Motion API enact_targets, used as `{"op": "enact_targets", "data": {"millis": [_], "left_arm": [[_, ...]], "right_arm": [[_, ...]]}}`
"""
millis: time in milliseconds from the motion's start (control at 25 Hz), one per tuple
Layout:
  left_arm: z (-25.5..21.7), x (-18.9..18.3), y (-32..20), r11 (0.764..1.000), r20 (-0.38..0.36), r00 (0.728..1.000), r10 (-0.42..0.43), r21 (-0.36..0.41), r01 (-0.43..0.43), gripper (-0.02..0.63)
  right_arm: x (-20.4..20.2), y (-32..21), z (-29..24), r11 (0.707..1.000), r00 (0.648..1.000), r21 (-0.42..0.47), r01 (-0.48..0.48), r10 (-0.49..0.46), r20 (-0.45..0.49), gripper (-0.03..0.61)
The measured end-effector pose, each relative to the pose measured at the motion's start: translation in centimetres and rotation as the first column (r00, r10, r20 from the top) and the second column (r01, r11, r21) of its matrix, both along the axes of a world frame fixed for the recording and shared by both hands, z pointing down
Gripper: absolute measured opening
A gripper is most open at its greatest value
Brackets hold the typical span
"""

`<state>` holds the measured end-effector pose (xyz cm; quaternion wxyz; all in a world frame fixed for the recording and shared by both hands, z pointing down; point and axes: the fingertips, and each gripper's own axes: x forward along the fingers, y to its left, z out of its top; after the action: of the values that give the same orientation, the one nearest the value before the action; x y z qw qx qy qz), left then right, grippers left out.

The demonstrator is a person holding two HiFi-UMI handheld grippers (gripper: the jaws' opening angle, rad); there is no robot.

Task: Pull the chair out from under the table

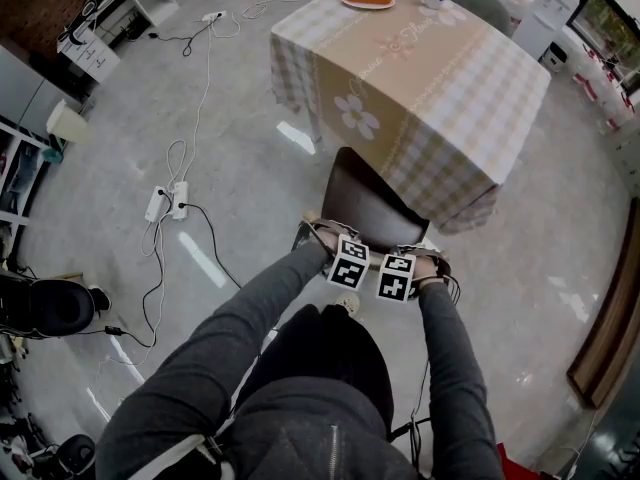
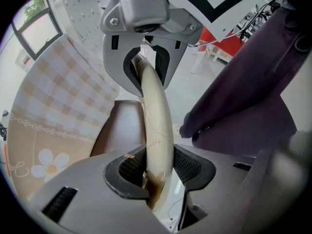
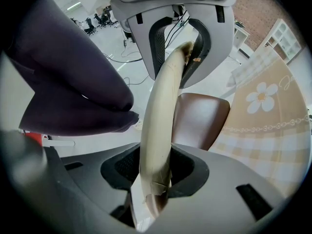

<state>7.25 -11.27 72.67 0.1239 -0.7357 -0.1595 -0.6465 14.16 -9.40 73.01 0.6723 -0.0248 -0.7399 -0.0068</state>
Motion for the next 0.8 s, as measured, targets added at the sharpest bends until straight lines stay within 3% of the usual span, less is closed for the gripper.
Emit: {"op": "enact_targets", "data": {"millis": [800], "left_arm": [[-0.3, -0.4, 2.6, 1.000, 0.002, 1.000, 0.007, -0.010, -0.007, 0.158]], "right_arm": [[-0.4, 2.4, -0.3, 1.000, 1.000, -0.001, 0.010, -0.010, -0.006, 0.133]]}}
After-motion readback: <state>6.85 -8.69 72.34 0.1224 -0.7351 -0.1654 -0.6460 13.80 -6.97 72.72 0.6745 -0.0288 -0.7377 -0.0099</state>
